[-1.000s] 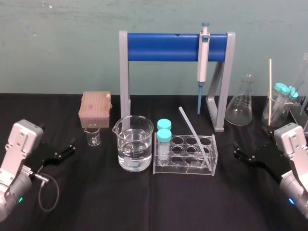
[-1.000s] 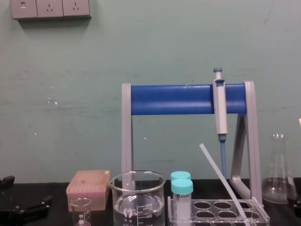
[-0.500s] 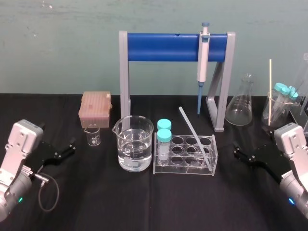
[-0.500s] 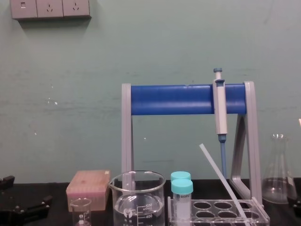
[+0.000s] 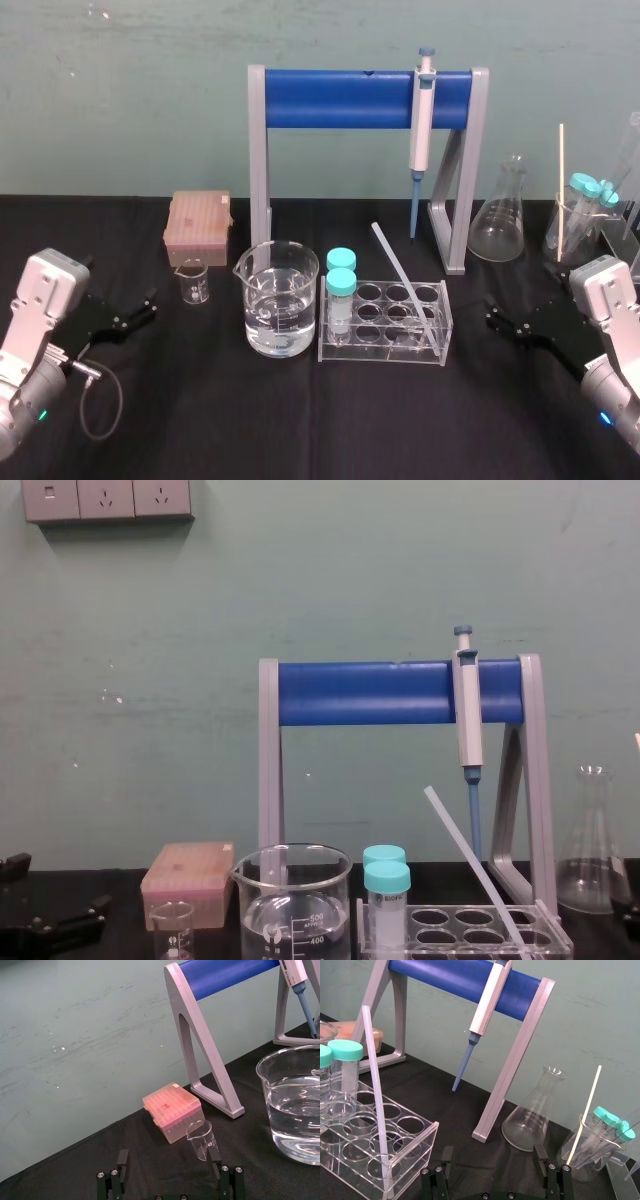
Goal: Pick up the stirring rod with one hand, then place it down.
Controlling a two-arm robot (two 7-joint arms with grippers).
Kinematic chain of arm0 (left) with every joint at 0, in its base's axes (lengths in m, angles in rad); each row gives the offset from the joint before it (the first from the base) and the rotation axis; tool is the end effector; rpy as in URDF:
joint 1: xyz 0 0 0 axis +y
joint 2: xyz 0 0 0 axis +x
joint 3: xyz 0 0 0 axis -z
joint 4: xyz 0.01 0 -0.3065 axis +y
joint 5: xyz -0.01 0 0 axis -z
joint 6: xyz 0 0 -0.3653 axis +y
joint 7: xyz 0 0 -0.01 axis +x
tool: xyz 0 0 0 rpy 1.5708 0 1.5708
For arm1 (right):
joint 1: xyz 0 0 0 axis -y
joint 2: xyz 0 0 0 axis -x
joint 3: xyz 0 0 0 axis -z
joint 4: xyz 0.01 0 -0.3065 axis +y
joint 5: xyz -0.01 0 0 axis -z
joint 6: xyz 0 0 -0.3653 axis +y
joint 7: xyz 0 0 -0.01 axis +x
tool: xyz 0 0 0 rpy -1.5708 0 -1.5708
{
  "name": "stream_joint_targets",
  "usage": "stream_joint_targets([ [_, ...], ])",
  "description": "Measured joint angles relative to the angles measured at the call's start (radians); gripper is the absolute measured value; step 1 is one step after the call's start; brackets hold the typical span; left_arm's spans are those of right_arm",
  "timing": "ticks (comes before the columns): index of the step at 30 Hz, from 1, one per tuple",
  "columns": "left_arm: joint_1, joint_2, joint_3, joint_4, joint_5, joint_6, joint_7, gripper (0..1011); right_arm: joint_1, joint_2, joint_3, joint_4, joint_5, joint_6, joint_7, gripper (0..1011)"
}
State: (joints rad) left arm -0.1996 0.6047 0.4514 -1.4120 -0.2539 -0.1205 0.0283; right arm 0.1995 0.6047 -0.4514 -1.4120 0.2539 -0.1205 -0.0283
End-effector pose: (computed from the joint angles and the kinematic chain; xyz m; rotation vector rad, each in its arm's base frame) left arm 0.4142 0.0771 -0.3264 0.3044 -0.2851 1.2480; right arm 0.4142 -0.0771 -0.3264 -0.3045 -0.2850 -1.2480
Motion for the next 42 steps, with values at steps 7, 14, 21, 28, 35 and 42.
stream_joint_targets([
  [7,0.000,0.000,0.000,0.000,0.000,0.000,0.000,1000,0.000,0.000,0.000,0.000,0.000,0.000,0.000,1003],
  [14,0.000,0.000,0.000,0.000,0.000,0.000,0.000,1000,0.000,0.000,0.000,0.000,0.000,0.000,0.000,1003],
  [21,0.000,0.000,0.000,0.000,0.000,0.000,0.000,1000,-0.010,-0.004,0.030,-0.002,0.019,-0.018,0.023,1003],
  [28,0.000,0.000,0.000,0.000,0.000,0.000,0.000,1000,-0.006,-0.008,0.076,-0.009,0.133,-0.059,0.164,1003],
  [35,0.000,0.000,0.000,0.000,0.000,0.000,0.000,1000,0.028,-0.010,0.070,-0.029,0.202,-0.061,0.335,1003],
  [42,0.000,0.000,0.000,0.000,0.000,0.000,0.000,1000,0.104,-0.034,0.033,0.004,0.205,-0.002,0.452,1003],
])
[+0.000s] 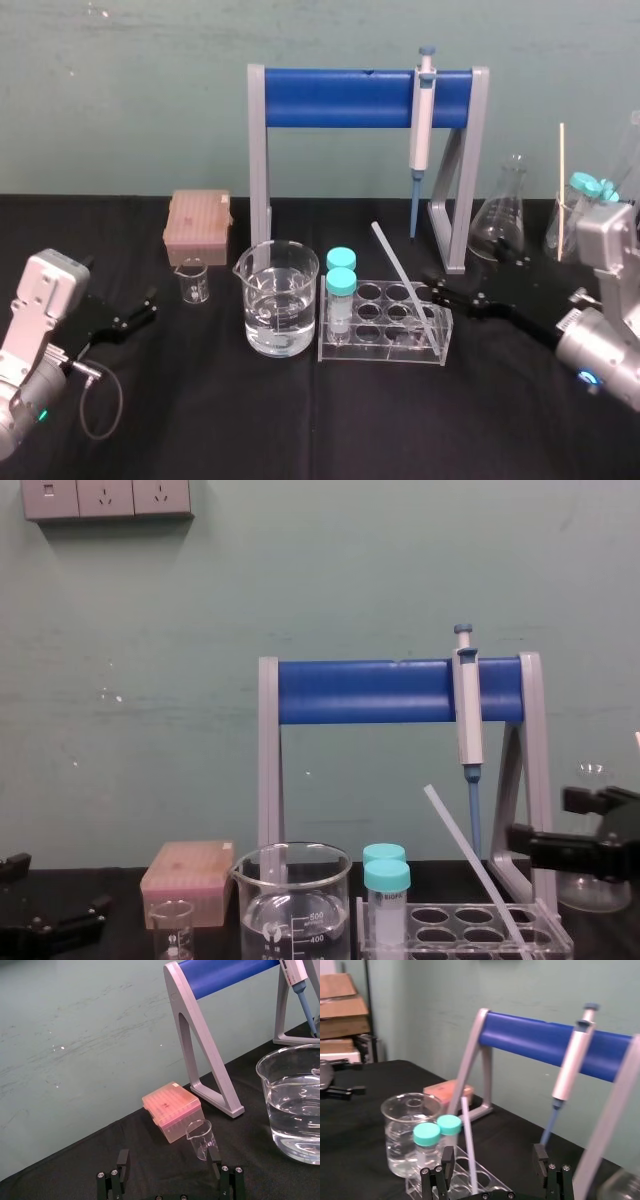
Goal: Pick up the stirring rod with one hand, then place it down.
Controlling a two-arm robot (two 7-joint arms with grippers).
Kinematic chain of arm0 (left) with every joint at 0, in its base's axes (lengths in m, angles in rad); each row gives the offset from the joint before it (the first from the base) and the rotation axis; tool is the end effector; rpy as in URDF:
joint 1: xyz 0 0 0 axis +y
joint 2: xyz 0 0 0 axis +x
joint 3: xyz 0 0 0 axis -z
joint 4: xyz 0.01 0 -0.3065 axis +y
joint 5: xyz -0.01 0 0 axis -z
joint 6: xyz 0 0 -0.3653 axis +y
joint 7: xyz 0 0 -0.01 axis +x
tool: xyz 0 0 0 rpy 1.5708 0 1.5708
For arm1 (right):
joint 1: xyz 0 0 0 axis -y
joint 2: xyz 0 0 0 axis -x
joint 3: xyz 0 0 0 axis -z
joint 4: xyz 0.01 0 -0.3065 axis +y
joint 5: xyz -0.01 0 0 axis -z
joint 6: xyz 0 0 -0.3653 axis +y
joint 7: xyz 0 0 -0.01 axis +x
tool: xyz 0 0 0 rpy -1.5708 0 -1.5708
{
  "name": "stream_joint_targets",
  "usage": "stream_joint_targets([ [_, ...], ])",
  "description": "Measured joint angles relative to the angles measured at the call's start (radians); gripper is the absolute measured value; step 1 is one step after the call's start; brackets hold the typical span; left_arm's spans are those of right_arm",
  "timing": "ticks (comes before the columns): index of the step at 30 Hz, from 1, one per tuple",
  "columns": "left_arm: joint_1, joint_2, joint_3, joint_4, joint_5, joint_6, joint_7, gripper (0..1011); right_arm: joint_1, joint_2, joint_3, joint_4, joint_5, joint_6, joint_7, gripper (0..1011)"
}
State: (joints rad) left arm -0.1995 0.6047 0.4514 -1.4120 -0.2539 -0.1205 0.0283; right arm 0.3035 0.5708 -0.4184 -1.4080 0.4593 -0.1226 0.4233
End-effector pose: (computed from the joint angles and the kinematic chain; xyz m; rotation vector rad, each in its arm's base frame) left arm 0.4142 0.0771 -0.3264 0.3045 -0.2850 1.2480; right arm 0.4499 -0.0741 -0.2776 -0.1023 -0.1605 -0.8751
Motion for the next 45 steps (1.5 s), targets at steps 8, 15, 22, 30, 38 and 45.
stream_joint_targets([
  [8,0.000,0.000,0.000,0.000,0.000,0.000,0.000,1000,0.077,-0.028,-0.030,0.056,-0.027,0.022,0.082,1003],
  [15,0.000,0.000,0.000,0.000,0.000,0.000,0.000,1000,0.145,-0.056,-0.053,0.126,-0.054,0.028,0.158,1003],
  [22,0.000,0.000,0.000,0.000,0.000,0.000,0.000,1000,0.192,-0.085,-0.060,0.189,-0.060,0.044,0.213,1003],
  [30,0.000,0.000,0.000,0.000,0.000,0.000,0.000,1000,0.258,-0.126,-0.076,0.293,-0.038,0.068,0.288,1003],
  [38,0.000,0.000,0.000,0.000,0.000,0.000,0.000,1000,0.302,-0.149,-0.097,0.362,-0.036,0.066,0.328,1003],
  [45,0.000,0.000,0.000,0.000,0.000,0.000,0.000,1000,0.322,-0.167,-0.113,0.402,-0.045,0.051,0.338,1003],
])
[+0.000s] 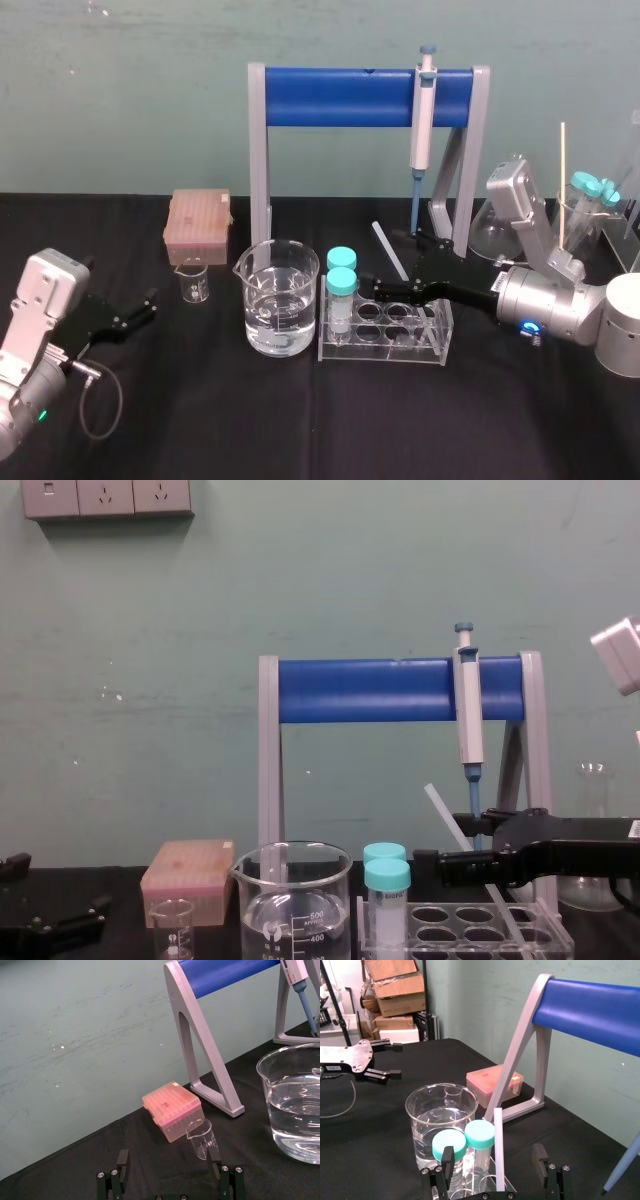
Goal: Pick up the stirring rod with one hand, then place it down.
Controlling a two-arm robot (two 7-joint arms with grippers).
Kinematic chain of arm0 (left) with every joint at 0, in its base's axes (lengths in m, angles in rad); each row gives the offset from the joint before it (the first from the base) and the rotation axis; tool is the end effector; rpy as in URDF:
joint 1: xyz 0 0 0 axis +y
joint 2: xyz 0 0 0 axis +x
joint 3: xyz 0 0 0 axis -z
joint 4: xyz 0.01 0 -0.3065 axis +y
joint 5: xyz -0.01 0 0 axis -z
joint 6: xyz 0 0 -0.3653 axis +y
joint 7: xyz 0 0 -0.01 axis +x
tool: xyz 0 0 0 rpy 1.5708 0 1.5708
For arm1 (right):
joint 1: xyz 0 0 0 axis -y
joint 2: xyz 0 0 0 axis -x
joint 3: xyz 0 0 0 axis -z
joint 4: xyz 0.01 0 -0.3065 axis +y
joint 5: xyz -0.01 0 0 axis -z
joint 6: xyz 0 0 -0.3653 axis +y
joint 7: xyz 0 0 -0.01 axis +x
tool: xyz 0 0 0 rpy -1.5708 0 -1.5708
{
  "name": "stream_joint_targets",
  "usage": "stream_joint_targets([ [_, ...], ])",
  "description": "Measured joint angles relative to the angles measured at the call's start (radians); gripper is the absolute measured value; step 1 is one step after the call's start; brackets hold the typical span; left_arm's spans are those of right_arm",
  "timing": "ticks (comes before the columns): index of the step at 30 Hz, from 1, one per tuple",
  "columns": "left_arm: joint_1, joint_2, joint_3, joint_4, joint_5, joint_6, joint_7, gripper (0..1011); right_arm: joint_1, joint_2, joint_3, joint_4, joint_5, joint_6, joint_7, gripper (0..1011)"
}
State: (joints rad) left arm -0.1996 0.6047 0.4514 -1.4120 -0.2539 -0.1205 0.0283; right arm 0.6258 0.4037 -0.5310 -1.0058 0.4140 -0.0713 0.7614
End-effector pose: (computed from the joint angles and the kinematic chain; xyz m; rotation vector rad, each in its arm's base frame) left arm 0.4142 0.0771 -0.3264 0.3044 -0.2851 1.2480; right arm 0.5402 -0.0527 -0.2732 -0.1942 -0.0621 -0.6043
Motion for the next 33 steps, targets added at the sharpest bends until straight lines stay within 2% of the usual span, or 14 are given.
stream_joint_targets([
  [18,0.000,0.000,0.000,0.000,0.000,0.000,0.000,1000,0.000,-0.002,-0.001,0.002,-0.005,-0.008,-0.005,995],
  [25,0.000,0.000,0.000,0.000,0.000,0.000,0.000,1000,0.000,-0.001,0.000,0.002,-0.004,-0.007,-0.005,840],
  [33,0.000,0.000,0.000,0.000,0.000,0.000,0.000,1000,0.000,-0.001,0.000,0.002,-0.003,-0.006,-0.005,609],
])
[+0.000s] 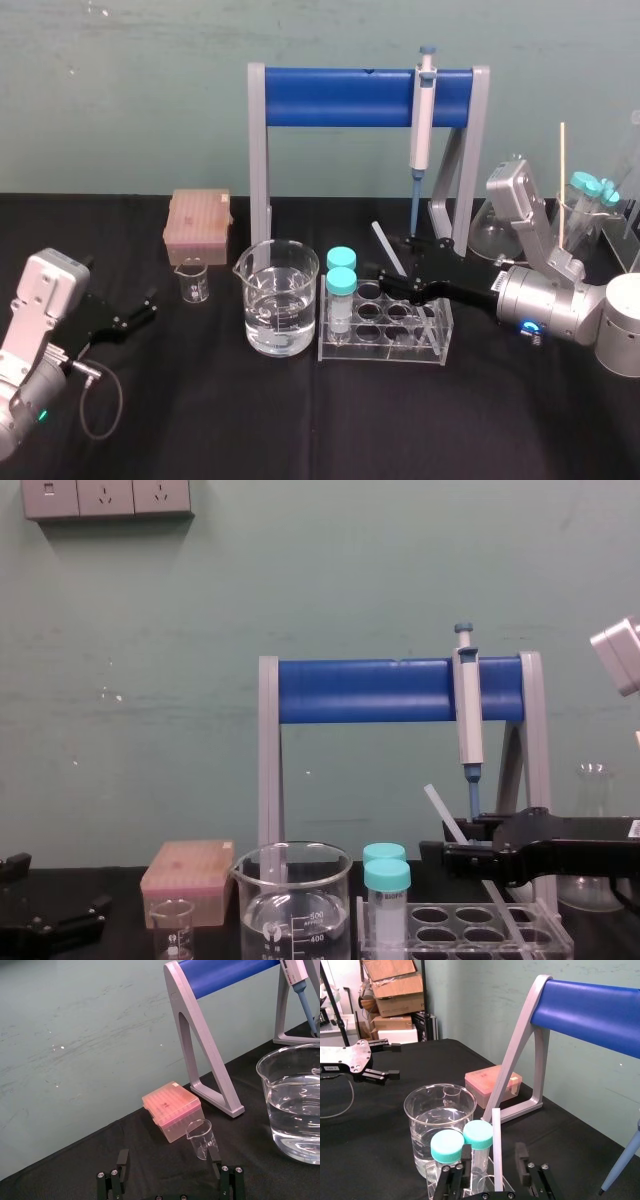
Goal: Pick up the stirring rod with one hand, then place it down.
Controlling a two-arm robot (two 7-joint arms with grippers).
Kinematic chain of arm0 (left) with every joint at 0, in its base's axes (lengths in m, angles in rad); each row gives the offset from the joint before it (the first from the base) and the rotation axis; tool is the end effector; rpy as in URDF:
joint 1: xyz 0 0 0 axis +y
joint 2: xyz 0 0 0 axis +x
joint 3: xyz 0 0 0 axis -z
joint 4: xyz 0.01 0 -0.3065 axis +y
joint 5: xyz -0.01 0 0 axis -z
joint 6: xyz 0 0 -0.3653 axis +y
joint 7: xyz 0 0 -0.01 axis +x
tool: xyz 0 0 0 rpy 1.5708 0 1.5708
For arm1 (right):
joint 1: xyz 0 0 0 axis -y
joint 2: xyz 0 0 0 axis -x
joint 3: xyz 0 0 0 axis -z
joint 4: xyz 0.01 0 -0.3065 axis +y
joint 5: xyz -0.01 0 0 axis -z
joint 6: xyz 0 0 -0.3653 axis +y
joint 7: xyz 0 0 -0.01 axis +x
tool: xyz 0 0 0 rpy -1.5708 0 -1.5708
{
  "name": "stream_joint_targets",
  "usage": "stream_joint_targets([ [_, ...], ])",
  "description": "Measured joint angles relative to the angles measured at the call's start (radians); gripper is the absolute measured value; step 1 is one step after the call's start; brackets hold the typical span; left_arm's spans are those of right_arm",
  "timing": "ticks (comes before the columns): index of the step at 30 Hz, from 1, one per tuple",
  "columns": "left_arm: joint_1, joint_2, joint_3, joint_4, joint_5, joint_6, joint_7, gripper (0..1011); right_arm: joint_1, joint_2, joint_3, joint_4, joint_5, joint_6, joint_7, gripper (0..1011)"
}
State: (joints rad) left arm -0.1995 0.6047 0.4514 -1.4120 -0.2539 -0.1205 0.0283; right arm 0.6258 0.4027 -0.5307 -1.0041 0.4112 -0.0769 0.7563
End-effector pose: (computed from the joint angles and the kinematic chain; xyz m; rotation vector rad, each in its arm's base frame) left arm 0.4142 0.0771 -0.3264 0.3045 -0.2850 1.2480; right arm 0.5402 -0.0526 -0.2737 -0.1936 -0.0675 -0.6090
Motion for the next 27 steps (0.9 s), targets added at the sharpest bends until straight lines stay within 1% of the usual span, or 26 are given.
stream_joint_targets([
  [1,0.000,0.000,0.000,0.000,0.000,0.000,0.000,1000,0.000,0.000,0.000,0.000,0.000,0.000,0.000,552],
  [3,0.000,0.000,0.000,0.000,0.000,0.000,0.000,1000,0.000,0.000,0.000,0.000,0.000,0.000,0.000,510],
  [4,0.000,0.000,0.000,0.000,0.000,0.000,0.000,1000,0.000,0.000,0.000,0.000,0.000,0.000,0.000,450],
  [6,0.000,0.000,0.000,0.000,0.000,0.000,0.000,1000,0.000,0.000,0.000,0.000,0.000,0.000,0.000,408],
  [7,0.000,0.000,0.000,0.000,0.000,0.000,0.000,1000,0.000,0.000,0.000,0.000,0.000,0.000,0.000,347],
  [9,0.000,0.000,0.000,0.000,0.000,0.000,0.000,1000,0.000,0.000,0.000,0.000,0.000,0.000,0.000,307],
  [10,0.000,0.000,0.000,0.000,0.000,0.000,0.000,1000,0.000,0.000,0.000,0.000,0.000,0.000,0.000,251],
  [12,0.000,0.000,0.000,0.000,0.000,0.000,0.000,1000,0.000,0.000,0.000,0.000,0.000,0.000,0.000,208],
  [16,0.000,0.000,0.000,0.000,0.000,0.000,0.000,1000,0.000,0.000,0.000,0.000,0.000,0.000,0.000,86],
  [18,0.000,0.000,0.000,0.000,0.000,0.000,0.000,1000,0.000,0.000,0.000,0.000,0.000,0.000,0.000,72],
  [27,0.000,0.000,0.000,0.000,0.000,0.000,0.000,1000,-0.003,0.000,0.003,-0.007,-0.001,-0.004,-0.005,72],
])
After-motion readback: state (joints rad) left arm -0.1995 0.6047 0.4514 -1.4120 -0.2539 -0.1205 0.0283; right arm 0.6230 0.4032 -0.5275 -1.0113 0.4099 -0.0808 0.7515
